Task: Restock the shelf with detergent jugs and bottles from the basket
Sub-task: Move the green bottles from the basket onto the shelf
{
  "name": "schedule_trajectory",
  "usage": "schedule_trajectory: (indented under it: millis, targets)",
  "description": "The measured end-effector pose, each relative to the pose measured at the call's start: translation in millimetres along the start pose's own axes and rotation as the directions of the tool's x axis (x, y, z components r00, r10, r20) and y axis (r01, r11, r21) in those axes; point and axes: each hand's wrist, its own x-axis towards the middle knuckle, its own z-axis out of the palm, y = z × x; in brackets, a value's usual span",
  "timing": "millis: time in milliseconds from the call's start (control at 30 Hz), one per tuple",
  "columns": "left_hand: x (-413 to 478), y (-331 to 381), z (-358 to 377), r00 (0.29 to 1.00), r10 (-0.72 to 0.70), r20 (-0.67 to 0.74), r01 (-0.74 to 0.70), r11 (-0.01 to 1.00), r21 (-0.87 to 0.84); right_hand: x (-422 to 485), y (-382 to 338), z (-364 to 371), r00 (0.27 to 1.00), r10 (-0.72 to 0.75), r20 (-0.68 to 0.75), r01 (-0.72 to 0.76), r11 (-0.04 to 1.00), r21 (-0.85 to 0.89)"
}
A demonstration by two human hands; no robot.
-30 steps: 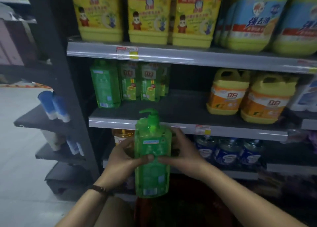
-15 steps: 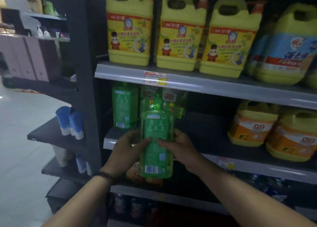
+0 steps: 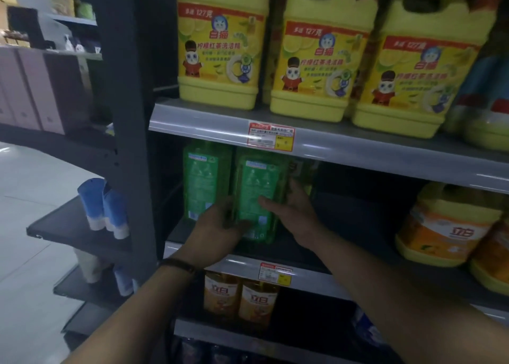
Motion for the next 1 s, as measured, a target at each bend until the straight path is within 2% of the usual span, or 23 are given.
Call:
schedule_trajectory:
  millis: [100, 233, 333, 500, 600, 667, 700, 767, 833, 933, 1000]
  targets:
    - [5, -7, 8, 0.997, -0.031, 0.075, 0.027, 0.998, 0.058, 8, 16, 2, 0.998, -0.065, 0.015, 0.067, 0.984, -0.165]
    - [12, -18, 15, 0.998, -0.044, 0.042, 0.040, 0.995, 0.094, 12, 11, 6, 0.989, -0.144, -0.020, 0.123, 0.904, -0.410]
    - [17, -21, 19, 0.999, -0.042, 0.009, 0.040, 0.989, 0.142, 16, 10, 9, 0.988, -0.150, -0.042, 0.115, 0.885, -0.451]
    - [6, -8, 25, 0.997, -0.075, 0.007, 0.072, 0.970, 0.231, 20, 5, 18, 0.996, -0.065, -0.058, 0.021, 0.822, -0.569]
    - [-16, -3, 23, 0.991, 0.012, -0.136, 0.025, 0.964, 0.265, 0, 0, 22, 0.995, 0.027, -0.098, -0.088, 0.708, -0.701]
    - [-36, -3, 21, 0.959, 0.114, -0.260, -0.031, 0.952, 0.303, -20, -2, 16, 0.993, -0.010, -0.117, -0.080, 0.669, -0.739]
    - [-48, -2, 21, 0.953, 0.138, -0.271, -0.042, 0.942, 0.334, -31, -1, 9, 0.993, -0.037, -0.116, -0.064, 0.654, -0.754]
    - [-73, -5, 26, 0.968, 0.145, -0.205, -0.061, 0.927, 0.370, -57, -4, -5, 0.993, -0.066, -0.096, -0.028, 0.663, -0.748]
    - [-99, -11, 36, 0.990, 0.120, -0.078, -0.083, 0.923, 0.376, -86, -4, -21, 0.996, -0.065, -0.061, -0.001, 0.676, -0.737]
    - [-133, -32, 57, 0.992, 0.058, 0.115, -0.104, 0.890, 0.443, -131, 7, -41, 0.998, -0.061, 0.015, 0.048, 0.592, -0.804]
    - [-153, -47, 72, 0.976, 0.003, 0.217, -0.111, 0.865, 0.489, -161, 25, -54, 0.996, -0.004, 0.094, 0.082, 0.536, -0.840]
